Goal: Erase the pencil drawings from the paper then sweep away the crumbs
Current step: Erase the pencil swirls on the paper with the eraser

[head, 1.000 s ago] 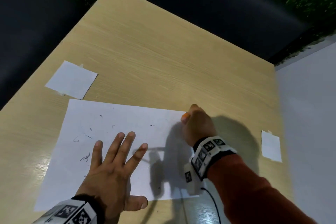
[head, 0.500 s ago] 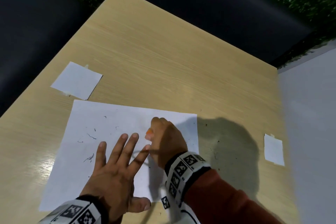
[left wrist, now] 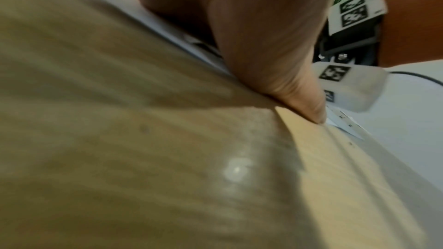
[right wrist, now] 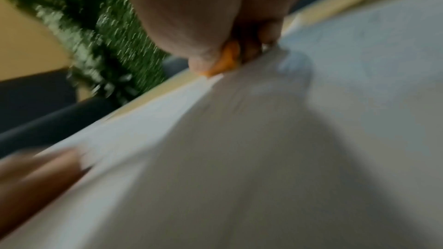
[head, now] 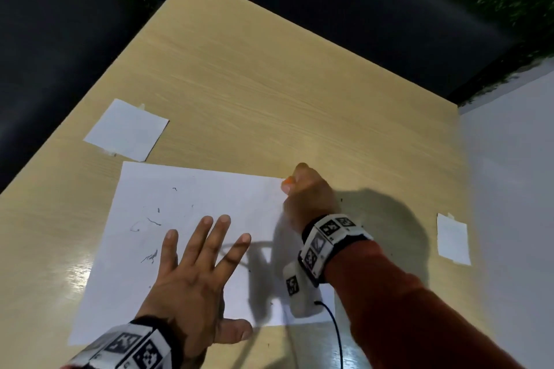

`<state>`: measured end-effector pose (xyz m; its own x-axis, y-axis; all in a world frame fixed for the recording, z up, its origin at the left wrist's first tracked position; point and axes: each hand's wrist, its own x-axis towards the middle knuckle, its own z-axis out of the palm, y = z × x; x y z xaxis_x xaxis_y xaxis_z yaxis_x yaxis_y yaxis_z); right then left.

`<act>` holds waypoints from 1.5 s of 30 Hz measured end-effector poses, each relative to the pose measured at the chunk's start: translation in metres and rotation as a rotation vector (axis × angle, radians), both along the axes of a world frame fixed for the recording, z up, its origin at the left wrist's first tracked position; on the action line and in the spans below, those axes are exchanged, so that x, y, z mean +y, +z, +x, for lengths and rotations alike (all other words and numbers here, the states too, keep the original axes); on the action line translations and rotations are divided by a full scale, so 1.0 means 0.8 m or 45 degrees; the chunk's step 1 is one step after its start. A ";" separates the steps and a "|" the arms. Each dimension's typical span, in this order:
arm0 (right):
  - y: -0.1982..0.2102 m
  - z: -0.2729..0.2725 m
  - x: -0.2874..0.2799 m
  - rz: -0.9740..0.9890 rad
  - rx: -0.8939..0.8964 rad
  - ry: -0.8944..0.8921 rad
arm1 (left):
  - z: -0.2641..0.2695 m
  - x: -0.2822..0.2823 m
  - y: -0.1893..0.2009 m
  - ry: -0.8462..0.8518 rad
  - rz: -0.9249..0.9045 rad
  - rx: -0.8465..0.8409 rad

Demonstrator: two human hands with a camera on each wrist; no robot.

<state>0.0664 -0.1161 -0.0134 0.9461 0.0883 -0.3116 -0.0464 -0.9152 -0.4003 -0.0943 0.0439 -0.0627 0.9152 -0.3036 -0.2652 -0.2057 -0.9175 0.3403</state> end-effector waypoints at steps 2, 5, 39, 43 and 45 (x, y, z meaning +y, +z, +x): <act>-0.001 0.020 -0.017 -0.039 -0.032 -0.114 | -0.001 0.001 -0.001 0.017 0.005 0.010; 0.003 -0.019 0.025 0.092 0.018 0.050 | 0.000 0.001 0.000 0.012 0.001 0.028; -0.005 -0.092 -0.067 -0.136 -0.040 -0.143 | 0.000 0.004 0.001 0.001 0.128 0.118; -0.005 -0.180 -0.002 0.128 0.035 0.227 | 0.000 0.003 0.002 0.003 0.111 0.120; -0.007 -0.196 -0.018 0.110 0.078 0.246 | 0.000 0.002 0.001 -0.008 0.113 0.118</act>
<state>-0.0908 -0.1306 -0.0188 0.8885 0.2950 -0.3516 0.0997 -0.8718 -0.4796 -0.0944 0.0459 -0.0621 0.8836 -0.2809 -0.3747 -0.1830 -0.9436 0.2759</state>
